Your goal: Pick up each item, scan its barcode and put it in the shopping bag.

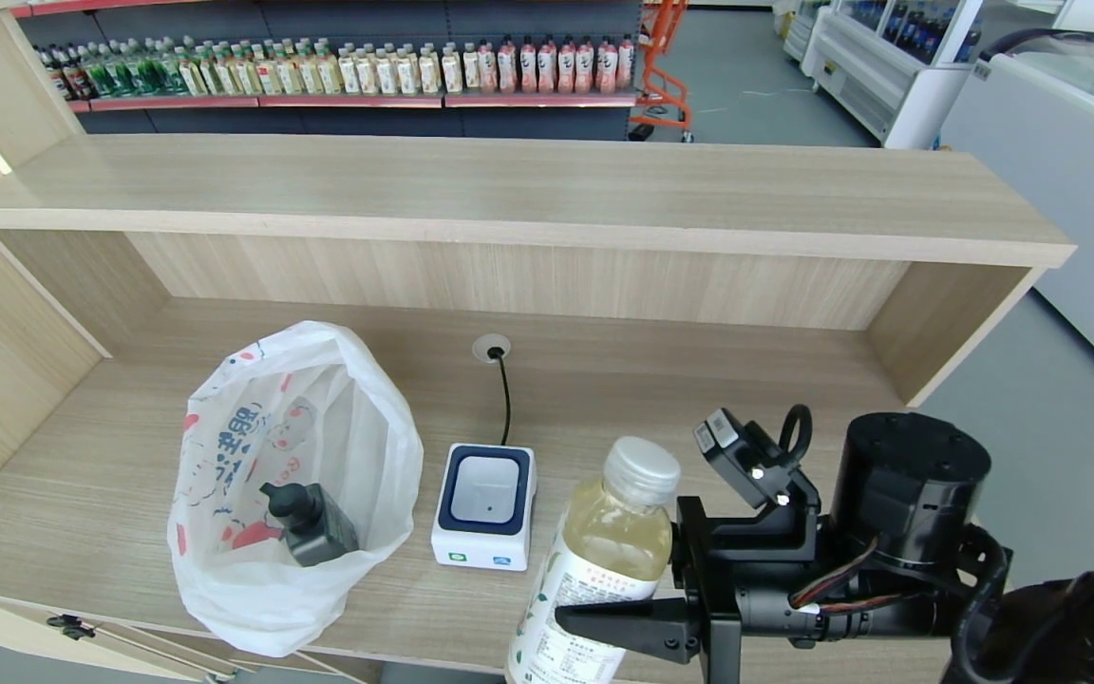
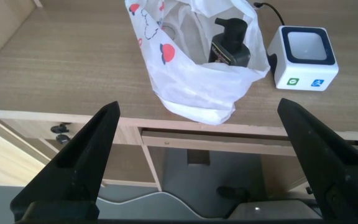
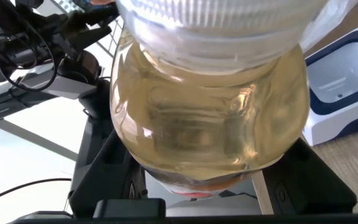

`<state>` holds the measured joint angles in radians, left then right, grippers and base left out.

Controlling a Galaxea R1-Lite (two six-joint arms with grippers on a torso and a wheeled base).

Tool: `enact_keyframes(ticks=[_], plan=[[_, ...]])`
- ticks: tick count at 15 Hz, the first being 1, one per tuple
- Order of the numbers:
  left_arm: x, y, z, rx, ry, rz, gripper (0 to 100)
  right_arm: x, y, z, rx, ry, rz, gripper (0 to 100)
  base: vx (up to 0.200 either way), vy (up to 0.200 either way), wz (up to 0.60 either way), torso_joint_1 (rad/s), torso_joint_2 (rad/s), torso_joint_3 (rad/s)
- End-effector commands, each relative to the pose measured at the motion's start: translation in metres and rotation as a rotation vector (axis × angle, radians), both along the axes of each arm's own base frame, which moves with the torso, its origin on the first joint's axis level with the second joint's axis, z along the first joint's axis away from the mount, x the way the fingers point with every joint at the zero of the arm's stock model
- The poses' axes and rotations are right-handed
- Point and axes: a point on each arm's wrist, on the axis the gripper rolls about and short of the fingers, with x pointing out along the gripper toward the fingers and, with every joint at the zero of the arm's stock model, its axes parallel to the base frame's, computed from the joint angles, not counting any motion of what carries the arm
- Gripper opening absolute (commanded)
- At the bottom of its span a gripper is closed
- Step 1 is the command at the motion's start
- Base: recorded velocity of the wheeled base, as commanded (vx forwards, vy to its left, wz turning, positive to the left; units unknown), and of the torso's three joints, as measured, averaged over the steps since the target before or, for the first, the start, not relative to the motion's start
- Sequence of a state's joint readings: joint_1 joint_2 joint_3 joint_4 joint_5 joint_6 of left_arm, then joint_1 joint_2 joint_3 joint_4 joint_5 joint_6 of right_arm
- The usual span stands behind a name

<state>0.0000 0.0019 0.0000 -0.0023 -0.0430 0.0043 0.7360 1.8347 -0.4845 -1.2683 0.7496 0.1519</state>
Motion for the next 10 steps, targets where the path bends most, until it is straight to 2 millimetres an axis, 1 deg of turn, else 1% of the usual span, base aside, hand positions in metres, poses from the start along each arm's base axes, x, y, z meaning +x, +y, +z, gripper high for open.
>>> enact_keyframes(ticks=[1,3,5,10], plan=[[0.0000,0.0000,0.0001,0.000,-0.001,0.000,100,-0.0004,0.0028,-0.0021,-0.005,0.007,0.008,0,0.000,0.000,0.00,0.000,0.00,0.000],[0.0000,0.0000,0.0001,0.000,-0.001,0.000,100,-0.0018,0.0069,-0.0019,-0.005,0.008,0.022,0,0.000,0.000,0.00,0.000,0.00,0.000],[0.0000,0.0000,0.0001,0.000,-0.001,0.000,100,0.0016,0.0113,-0.0002,0.005,-0.002,0.025,0,0.000,0.000,0.00,0.000,0.00,0.000],[0.0000,0.0000,0.0001,0.000,-0.001,0.000,100,0.0008,0.0106,0.0010,0.003,0.006,0.025,0,0.000,0.000,0.00,0.000,0.00,0.000]])
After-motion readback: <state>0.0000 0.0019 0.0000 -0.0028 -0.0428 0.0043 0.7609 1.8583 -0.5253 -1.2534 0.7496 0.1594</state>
